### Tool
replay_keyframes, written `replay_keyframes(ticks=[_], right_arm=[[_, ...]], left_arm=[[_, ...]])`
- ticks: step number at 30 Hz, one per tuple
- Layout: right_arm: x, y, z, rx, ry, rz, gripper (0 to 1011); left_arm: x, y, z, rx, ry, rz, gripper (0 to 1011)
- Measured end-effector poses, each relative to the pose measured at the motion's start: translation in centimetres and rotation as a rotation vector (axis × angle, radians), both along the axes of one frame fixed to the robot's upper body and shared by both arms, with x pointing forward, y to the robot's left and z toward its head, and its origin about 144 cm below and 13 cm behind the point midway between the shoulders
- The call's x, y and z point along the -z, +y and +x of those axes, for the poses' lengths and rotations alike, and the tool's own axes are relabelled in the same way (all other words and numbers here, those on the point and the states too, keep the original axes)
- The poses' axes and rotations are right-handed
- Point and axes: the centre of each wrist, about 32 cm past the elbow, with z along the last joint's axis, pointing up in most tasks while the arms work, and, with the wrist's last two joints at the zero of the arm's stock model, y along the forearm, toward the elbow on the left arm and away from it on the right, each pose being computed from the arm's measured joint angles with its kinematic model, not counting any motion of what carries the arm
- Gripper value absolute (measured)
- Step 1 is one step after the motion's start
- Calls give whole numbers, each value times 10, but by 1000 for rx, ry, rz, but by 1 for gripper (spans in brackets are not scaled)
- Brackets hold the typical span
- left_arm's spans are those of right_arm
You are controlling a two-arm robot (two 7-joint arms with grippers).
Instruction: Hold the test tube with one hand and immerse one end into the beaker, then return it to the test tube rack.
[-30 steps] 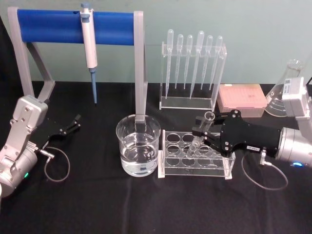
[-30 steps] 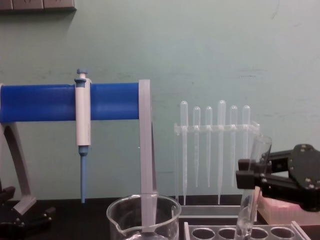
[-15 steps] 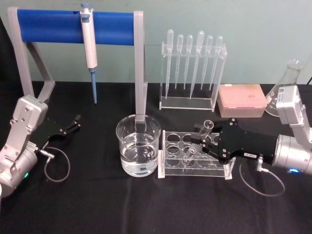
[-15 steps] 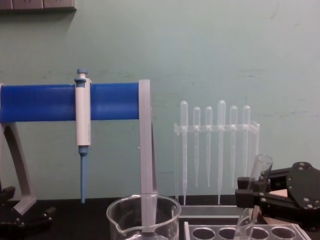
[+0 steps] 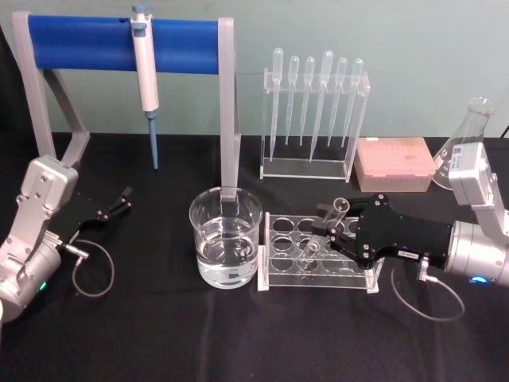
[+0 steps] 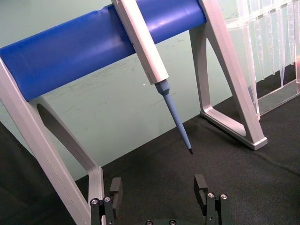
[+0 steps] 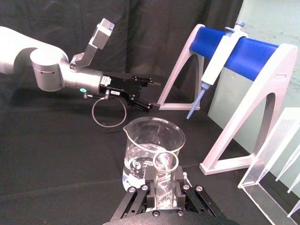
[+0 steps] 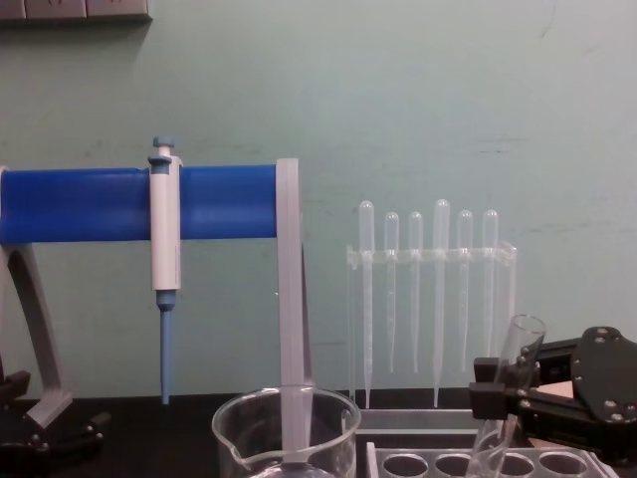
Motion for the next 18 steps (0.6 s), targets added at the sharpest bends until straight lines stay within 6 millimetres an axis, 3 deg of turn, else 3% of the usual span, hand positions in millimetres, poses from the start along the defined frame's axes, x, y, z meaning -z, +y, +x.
replay_keyframes(ticks=[7,18], right_arm=[[0,0,0,1,0,1,267],[-1,0,0,1,0,2,607]], left_arm=[[0,0,0,0,0,0,1000],[0,0,0,0,0,0,1000]])
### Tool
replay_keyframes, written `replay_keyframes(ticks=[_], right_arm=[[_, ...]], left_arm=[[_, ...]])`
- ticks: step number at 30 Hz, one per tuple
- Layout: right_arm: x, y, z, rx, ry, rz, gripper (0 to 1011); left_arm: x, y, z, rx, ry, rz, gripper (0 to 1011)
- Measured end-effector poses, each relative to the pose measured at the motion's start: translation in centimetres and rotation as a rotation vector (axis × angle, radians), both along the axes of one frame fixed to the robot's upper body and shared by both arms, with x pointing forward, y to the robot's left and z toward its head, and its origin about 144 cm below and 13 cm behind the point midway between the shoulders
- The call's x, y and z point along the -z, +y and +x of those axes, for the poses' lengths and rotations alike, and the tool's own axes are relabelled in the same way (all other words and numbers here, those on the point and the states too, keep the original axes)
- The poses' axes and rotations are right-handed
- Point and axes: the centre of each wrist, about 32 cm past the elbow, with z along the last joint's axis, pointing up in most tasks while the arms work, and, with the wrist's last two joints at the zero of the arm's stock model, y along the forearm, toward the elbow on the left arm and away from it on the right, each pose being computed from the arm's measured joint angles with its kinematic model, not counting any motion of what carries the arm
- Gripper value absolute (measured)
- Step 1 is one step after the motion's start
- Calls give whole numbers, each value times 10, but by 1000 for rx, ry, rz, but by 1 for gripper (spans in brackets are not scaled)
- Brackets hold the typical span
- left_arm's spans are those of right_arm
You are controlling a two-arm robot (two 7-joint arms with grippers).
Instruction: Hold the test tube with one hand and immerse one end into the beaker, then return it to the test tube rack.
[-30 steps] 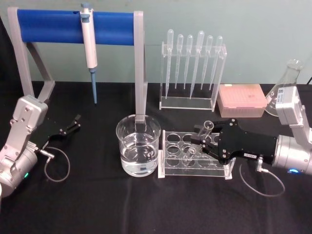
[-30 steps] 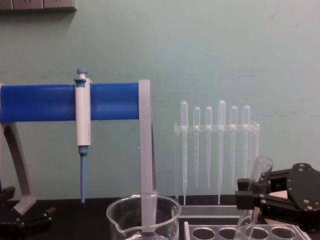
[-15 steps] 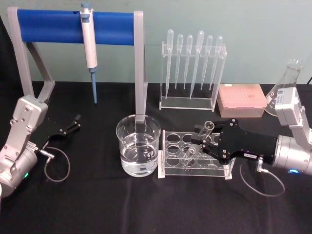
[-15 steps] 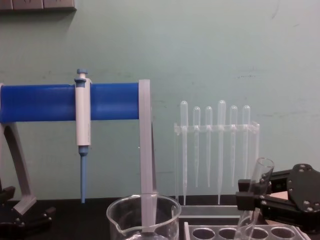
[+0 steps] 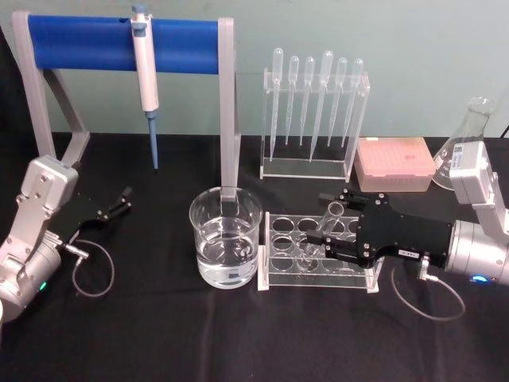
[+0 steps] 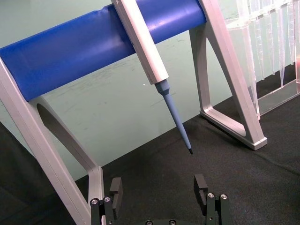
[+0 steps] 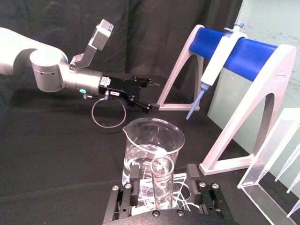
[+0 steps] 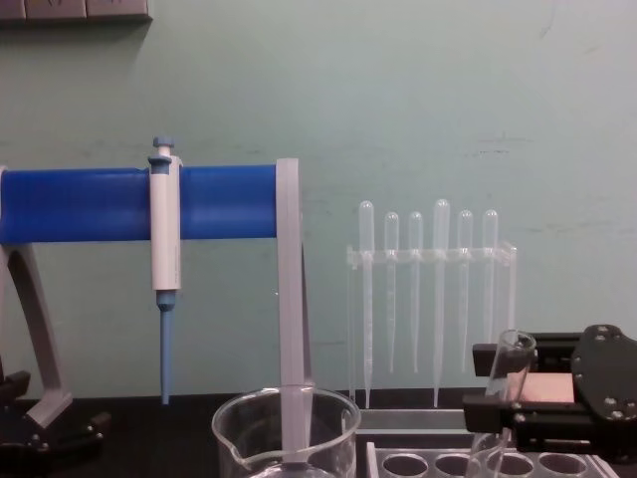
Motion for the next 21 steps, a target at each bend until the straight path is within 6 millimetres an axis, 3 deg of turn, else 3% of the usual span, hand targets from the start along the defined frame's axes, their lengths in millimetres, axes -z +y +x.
replay_keyframes(ticks=[11,14,21], right_arm=[[-5,0,-4,14,-28,39,944],[-8,-1,-6,22,-45,63,1000],[-18,-7,-17,60,-86,163,1000]], left_arm=[[0,0,0,0,0,0,1000],[0,0,0,0,0,0,1000],[0,0,0,0,0,0,1000]])
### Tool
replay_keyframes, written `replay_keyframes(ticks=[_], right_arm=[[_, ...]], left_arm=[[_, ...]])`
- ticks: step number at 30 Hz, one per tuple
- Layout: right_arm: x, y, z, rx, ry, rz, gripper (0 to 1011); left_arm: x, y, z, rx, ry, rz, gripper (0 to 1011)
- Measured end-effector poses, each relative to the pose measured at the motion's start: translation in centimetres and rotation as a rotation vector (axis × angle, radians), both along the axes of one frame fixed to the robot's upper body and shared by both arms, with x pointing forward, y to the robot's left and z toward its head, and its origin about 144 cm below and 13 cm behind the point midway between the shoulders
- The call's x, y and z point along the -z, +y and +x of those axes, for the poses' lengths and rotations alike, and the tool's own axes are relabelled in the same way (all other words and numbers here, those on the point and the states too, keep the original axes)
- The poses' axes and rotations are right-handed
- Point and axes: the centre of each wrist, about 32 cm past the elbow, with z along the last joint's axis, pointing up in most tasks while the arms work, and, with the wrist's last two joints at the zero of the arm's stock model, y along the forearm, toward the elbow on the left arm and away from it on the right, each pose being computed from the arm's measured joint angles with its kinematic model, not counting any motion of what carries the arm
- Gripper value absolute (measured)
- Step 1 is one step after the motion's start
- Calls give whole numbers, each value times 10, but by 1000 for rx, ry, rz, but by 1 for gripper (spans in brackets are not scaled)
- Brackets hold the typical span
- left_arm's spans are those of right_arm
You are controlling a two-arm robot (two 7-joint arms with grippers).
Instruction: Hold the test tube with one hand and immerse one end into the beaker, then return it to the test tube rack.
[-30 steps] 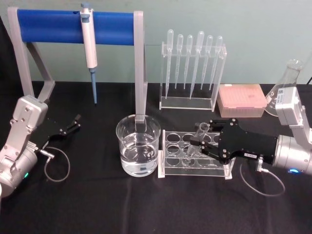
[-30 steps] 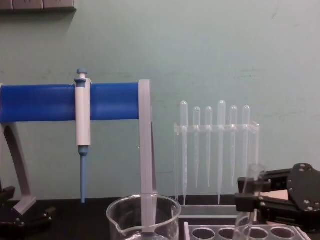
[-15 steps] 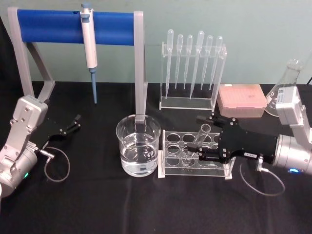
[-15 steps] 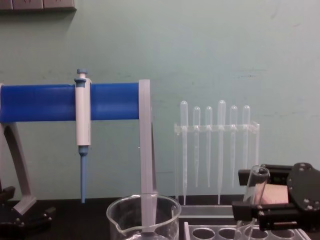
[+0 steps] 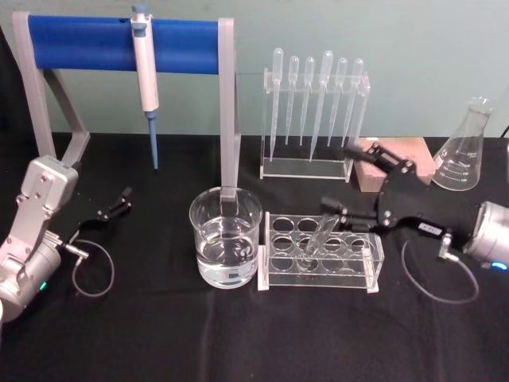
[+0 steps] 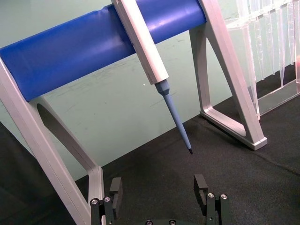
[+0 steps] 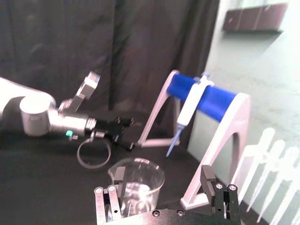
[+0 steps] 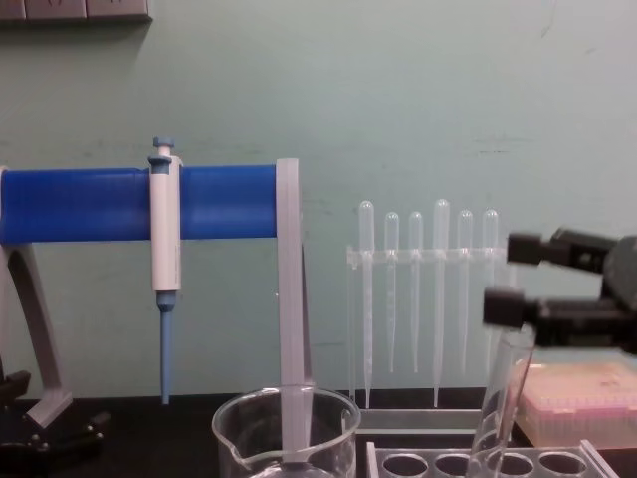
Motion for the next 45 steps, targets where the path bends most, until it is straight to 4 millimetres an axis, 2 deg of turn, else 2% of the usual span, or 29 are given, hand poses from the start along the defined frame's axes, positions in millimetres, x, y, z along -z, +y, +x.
replay_keyframes(ticks=[6,12,18,23,34,45], right_arm=[[1,-6,-13,107,-8,87,1002],[9,-9,-29,334,5,132,1002],[30,-1,-44,634,29,105,1000],[46,5,-47,770,39,88,1002],[61,8,-46,817,54,87,1002],[60,8,-46,814,52,85,1002]], left_arm=[[0,0,0,0,0,0,1000],[0,0,0,0,0,0,1000],[0,0,0,0,0,0,1000],[0,0,0,0,0,0,1000],[0,0,0,0,0,0,1000],[0,0,0,0,0,0,1000]])
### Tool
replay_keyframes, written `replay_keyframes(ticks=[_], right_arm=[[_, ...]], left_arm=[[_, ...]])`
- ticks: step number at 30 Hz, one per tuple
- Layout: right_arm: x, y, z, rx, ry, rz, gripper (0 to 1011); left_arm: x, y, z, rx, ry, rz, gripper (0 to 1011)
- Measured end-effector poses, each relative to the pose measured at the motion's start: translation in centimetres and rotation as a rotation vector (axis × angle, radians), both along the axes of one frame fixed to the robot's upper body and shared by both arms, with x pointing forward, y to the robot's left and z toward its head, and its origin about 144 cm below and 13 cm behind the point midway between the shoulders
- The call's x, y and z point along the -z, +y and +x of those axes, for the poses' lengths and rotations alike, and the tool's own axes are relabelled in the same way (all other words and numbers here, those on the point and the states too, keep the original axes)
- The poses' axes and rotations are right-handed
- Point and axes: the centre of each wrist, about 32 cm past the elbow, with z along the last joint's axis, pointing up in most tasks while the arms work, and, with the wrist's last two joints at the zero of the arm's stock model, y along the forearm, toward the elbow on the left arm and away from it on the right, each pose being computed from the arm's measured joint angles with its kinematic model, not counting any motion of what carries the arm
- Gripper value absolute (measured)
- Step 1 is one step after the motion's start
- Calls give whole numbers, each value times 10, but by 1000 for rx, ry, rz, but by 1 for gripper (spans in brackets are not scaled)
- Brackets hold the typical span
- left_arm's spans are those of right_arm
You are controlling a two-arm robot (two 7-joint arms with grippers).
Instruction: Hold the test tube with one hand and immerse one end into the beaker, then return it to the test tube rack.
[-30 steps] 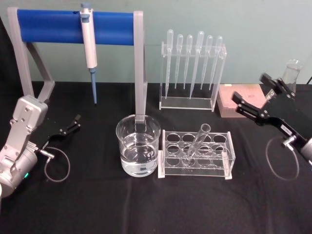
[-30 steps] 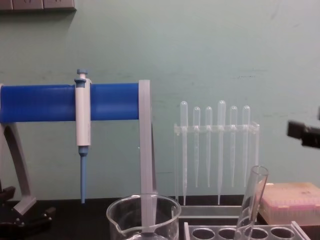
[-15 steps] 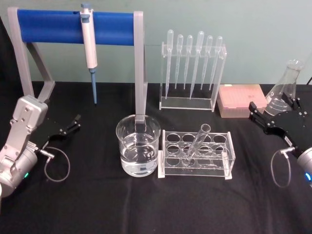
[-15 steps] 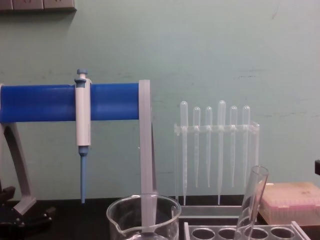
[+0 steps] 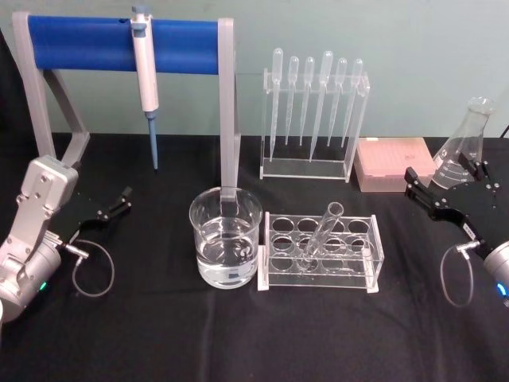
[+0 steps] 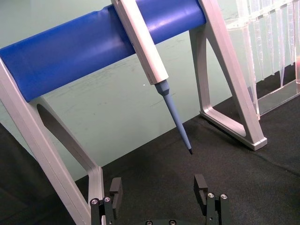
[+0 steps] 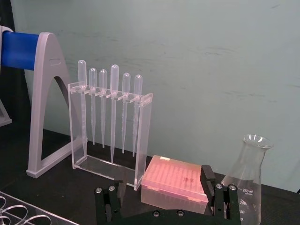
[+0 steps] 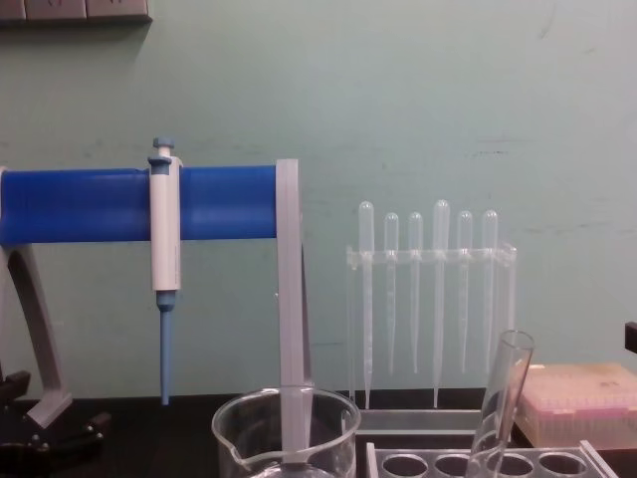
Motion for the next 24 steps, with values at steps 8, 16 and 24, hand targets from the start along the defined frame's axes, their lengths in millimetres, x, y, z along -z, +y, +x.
replay_keyframes(ticks=[8,16,24], right_arm=[[-1,0,0,-1,-1,-1,1002],[-1,0,0,-2,-1,-1,1002],[-1,0,0,-3,-1,-2,1002]], left_arm=[[0,0,0,0,0,0,1000],[0,0,0,0,0,0,1000],[0,0,0,0,0,0,1000]])
